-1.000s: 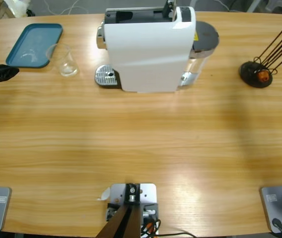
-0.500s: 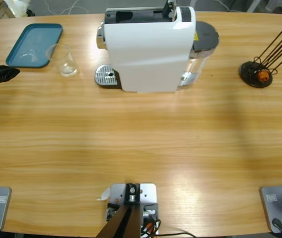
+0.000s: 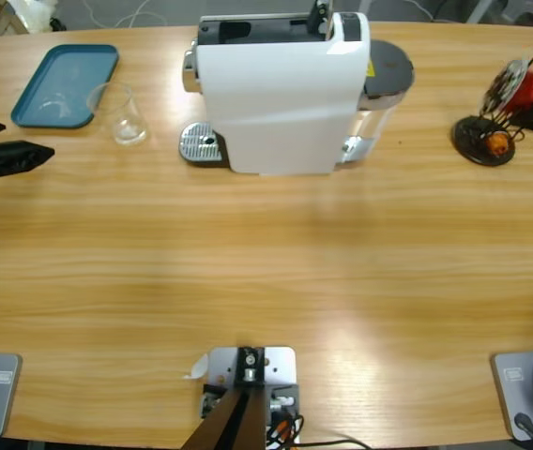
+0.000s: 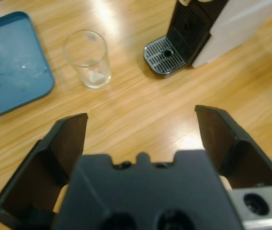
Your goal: Pour coffee
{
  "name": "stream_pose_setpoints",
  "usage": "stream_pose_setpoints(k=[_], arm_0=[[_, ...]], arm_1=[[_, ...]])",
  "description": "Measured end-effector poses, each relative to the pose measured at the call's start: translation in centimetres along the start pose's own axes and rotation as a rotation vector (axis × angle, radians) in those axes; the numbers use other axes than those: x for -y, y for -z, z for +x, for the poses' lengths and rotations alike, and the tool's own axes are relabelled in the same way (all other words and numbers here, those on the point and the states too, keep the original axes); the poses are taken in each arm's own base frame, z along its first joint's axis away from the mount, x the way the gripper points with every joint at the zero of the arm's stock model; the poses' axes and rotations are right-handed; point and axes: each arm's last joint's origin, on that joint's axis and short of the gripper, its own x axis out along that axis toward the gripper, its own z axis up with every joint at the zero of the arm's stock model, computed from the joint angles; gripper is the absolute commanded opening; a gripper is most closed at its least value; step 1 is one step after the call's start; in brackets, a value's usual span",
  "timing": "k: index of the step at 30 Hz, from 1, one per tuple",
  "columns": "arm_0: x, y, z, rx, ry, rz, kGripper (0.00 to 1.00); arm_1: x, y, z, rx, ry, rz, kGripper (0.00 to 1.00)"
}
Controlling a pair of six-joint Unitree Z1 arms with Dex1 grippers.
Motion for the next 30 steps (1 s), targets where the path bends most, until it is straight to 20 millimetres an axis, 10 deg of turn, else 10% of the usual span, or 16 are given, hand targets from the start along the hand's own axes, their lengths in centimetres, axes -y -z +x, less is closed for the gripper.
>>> stream_pose_setpoints(k=[21, 30], arm_0=[[0.3, 0.0, 1.1, -0.045, 0.063, 0.026, 0.941], [0.3, 0.0, 1.1, -0.045, 0.065, 0.026, 0.941]], arm_1=[[2.8, -12.8, 13.0, 0.035, -0.113, -0.396, 0.001], [3.9, -14.8, 16.7, -0.005, -0.103, -0.424, 0.002]])
